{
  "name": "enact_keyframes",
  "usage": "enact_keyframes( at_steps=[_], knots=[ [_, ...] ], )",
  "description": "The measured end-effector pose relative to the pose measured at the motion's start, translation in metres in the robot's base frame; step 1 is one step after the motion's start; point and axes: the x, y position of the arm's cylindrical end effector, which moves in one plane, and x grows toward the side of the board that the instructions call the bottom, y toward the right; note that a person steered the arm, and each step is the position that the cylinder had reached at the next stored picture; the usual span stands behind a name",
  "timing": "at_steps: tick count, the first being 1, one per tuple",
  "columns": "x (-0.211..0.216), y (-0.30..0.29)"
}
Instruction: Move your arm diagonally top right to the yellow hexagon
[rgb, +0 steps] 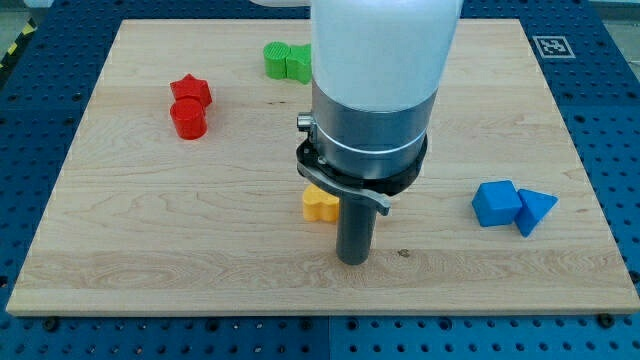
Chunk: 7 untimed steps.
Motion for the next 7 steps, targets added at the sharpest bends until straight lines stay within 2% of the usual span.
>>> enact_keyframes(
  at_steps=[1, 4, 7],
  knots=[
    [0.000, 0.000],
    [0.002, 0.056],
    [-0.007, 0.073]
  ],
)
